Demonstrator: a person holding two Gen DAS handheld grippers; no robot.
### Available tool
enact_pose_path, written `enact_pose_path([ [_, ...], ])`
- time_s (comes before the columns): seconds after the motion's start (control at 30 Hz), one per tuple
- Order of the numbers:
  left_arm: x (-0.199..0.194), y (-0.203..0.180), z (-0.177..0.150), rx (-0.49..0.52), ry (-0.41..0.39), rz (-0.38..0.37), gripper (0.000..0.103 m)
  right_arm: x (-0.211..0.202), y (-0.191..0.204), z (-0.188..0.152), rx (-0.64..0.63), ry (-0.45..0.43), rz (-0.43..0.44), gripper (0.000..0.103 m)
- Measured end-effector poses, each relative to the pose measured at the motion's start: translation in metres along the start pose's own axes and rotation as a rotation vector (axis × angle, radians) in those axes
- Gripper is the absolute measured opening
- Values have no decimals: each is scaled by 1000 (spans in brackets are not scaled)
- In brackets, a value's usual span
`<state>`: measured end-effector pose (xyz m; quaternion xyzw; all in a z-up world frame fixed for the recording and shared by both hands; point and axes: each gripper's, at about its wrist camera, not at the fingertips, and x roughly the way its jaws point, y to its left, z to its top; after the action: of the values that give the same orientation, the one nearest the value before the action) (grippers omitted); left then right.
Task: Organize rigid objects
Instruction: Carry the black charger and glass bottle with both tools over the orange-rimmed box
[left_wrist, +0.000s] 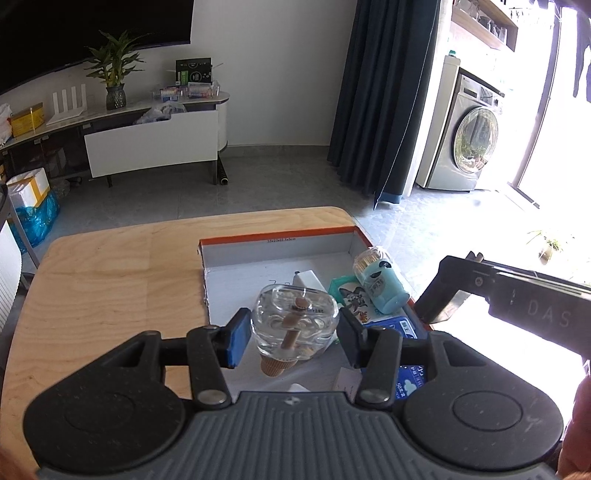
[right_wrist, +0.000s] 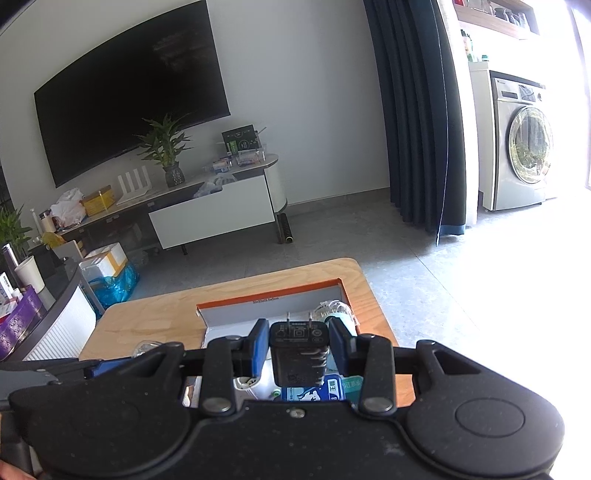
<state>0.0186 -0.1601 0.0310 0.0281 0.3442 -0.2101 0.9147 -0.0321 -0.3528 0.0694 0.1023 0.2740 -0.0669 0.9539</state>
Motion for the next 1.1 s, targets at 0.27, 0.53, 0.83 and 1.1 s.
enact_pose_path([
  [0.27, 4, -6, 4, 8, -2, -11, 51, 1, 0, 0, -1, 0, 0, 44],
  [0.53, 8, -11, 6, 17, 5, -18, 51, 5, -5, 3, -5, 4, 3, 44],
  [0.83, 14, -12, 5, 17, 15, -41, 51, 13, -9, 8, -17, 15, 8, 44],
  [1.1, 22, -14, 6, 30, 26, -53, 51, 21, -9, 11, -22, 34, 18, 44],
])
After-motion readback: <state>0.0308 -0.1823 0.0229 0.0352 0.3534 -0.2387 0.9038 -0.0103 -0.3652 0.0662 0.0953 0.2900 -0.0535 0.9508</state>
